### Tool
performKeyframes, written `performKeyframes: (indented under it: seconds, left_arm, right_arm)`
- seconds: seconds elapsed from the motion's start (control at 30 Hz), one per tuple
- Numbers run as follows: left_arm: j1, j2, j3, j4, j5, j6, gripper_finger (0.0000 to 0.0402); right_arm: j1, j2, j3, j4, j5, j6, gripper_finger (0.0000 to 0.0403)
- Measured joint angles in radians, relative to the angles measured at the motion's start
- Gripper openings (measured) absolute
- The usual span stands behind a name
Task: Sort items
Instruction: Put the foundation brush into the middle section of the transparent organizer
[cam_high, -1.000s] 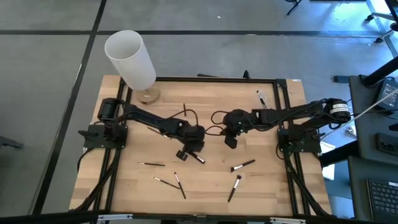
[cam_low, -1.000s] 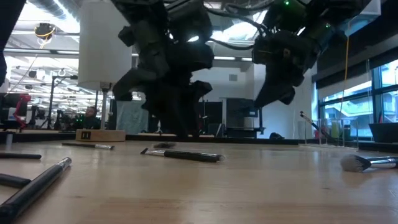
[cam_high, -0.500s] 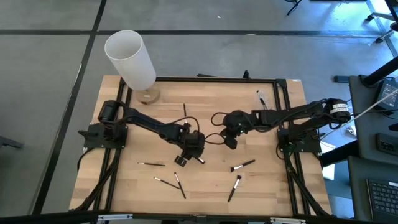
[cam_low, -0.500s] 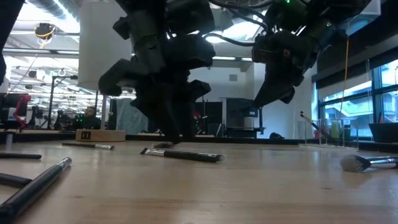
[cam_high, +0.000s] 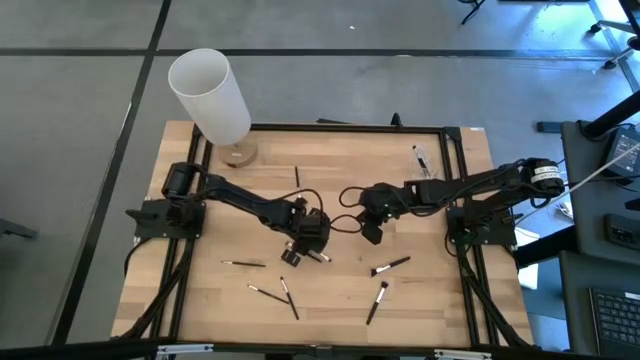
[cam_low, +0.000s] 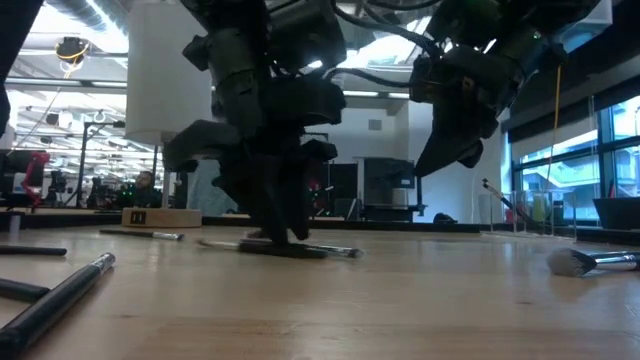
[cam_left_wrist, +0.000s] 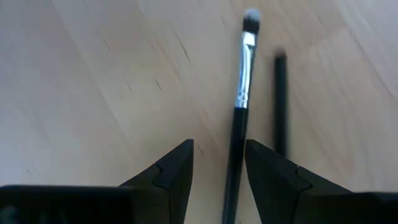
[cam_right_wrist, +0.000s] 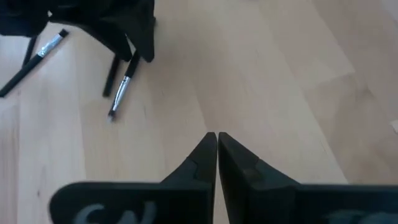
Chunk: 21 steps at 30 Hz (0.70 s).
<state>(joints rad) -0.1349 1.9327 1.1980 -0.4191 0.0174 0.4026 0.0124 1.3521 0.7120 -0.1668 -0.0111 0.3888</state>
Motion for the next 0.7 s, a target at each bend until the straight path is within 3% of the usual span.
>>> performKeyframes:
  seconds: [0.3, 0.47, 0.7]
  left_arm:
    - [0.002, 0.005, -0.001, -0.012, -0.002, -0.02, 0.0132]
    - [0.015, 0.004, -0.015, 0.011, -0.036, -0.027, 0.0089]
    - [0.055, -0.003, -0.085, 0.085, -0.002, -0.077, 0.0029]
  right_arm:
    - [0.018, 0.0, 0.0, -0.042, 0.064, 0.027, 0.0017]
    - [0.018, 0.0, 0.0, -0.042, 0.064, 0.03, 0.0016]
    - [0.018, 0.0, 0.0, -0.043, 0.064, 0.03, 0.0016]
